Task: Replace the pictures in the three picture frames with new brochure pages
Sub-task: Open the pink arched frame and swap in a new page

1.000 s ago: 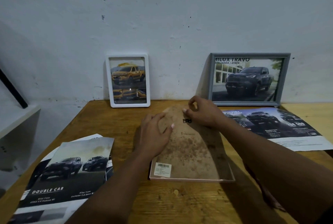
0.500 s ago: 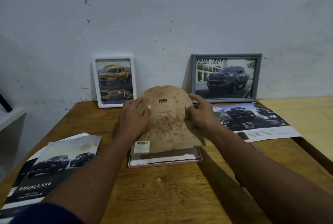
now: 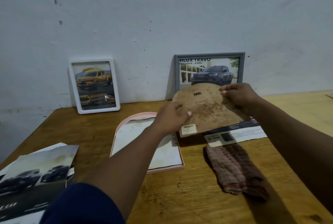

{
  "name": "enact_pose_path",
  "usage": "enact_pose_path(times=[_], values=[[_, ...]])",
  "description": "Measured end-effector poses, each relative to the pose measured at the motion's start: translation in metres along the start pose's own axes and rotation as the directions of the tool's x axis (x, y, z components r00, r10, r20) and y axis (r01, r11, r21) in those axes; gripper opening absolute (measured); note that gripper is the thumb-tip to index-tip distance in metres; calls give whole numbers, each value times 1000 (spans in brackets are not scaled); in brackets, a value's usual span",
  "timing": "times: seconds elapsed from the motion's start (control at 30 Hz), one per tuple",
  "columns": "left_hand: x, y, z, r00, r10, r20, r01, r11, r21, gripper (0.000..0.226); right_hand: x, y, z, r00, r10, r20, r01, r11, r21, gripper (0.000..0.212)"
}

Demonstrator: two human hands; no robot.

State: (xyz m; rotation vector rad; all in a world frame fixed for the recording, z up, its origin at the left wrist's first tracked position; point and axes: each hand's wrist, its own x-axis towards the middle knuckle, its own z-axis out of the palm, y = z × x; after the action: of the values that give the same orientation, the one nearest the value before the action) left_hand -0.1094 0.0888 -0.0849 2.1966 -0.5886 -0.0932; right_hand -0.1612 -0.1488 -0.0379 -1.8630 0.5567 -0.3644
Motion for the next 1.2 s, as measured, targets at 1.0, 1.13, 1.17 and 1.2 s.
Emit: enact_pose_path(times=[1.0, 1.13, 1.17, 1.2], values=[[-42, -64, -42, 999, -9, -38, 25, 905, 426, 45, -55, 28, 109, 904, -41, 425, 376, 549, -747, 44], [-50, -89, -61, 987, -60, -148, 113, 917, 382, 44, -63, 17, 130, 900, -123, 419, 415, 540, -732, 44], [-53, -94, -64, 983, -71, -168, 130, 921, 367, 45, -64, 13, 137, 892, -180, 415, 444, 525, -726, 44], [-56, -101, -66, 980, -79, -185, 142, 924, 356, 46, -64, 9, 145, 881, -215, 420, 467, 529, -709, 43]])
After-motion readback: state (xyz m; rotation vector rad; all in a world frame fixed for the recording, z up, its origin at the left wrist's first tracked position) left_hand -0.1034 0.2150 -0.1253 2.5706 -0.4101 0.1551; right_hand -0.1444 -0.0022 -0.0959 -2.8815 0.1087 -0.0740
